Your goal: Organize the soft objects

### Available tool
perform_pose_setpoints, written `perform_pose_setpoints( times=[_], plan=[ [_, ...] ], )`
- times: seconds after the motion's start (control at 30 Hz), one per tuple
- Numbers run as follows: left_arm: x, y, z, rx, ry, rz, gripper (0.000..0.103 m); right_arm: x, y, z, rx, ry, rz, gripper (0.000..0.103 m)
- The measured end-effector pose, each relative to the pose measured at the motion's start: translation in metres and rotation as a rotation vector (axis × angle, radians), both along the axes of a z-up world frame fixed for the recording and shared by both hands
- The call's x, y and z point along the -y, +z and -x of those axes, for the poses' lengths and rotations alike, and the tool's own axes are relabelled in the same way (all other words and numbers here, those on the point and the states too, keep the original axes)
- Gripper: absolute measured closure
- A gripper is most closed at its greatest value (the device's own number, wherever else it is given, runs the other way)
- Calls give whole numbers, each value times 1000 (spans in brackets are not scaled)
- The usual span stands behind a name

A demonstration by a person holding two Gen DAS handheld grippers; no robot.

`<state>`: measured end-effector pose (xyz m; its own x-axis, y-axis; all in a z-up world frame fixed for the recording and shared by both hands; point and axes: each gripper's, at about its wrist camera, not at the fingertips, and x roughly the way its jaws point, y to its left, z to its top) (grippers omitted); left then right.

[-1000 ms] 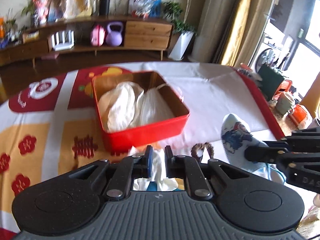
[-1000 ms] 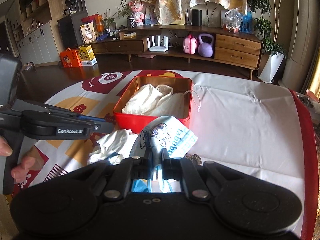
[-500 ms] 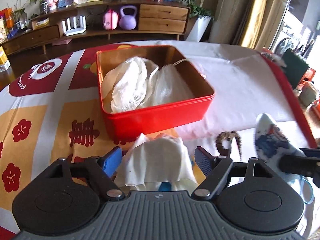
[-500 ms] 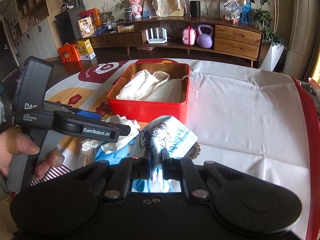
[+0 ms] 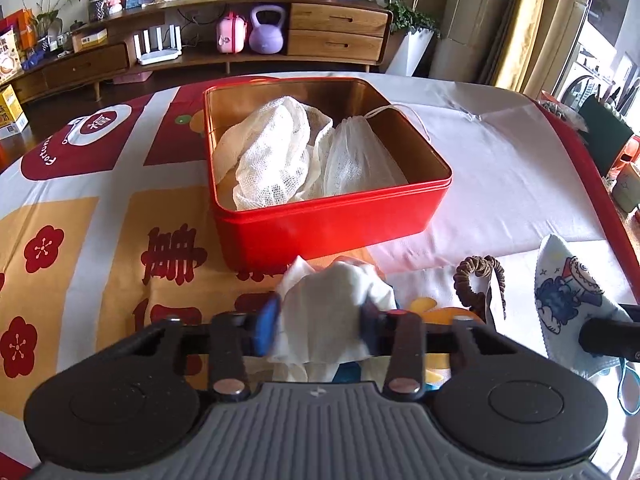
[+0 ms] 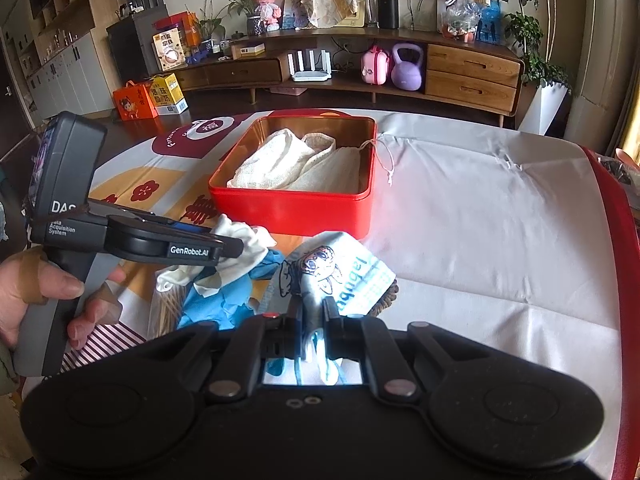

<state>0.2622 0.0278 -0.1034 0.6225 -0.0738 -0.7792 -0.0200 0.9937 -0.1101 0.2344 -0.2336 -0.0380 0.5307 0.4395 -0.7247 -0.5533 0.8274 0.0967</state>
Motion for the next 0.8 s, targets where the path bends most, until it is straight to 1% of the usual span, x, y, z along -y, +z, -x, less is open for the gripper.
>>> perform_pose_setpoints(
  times=[0.07, 0.13, 0.27, 0.4, 0.53, 0.8],
  plan=[
    [-2, 3, 2, 11, 1, 3, 72, 0, 1, 1, 1, 0, 1, 95],
    [-3, 5, 4, 24, 3, -2, 85, 0, 1, 2, 3, -2, 3, 95],
    [-8, 13, 9, 48, 7, 8, 93, 0, 5, 6, 11, -1, 6, 95],
    [-14, 23, 16, 77, 9, 17, 96, 0, 10, 10, 20, -2, 6, 95],
    [-21, 35, 23, 90, 13, 31, 97, 0, 17, 15, 35, -1, 2, 95],
    [-34, 73, 38, 154, 23, 72, 97, 2, 37, 18, 73, -12, -20, 95]
  ],
)
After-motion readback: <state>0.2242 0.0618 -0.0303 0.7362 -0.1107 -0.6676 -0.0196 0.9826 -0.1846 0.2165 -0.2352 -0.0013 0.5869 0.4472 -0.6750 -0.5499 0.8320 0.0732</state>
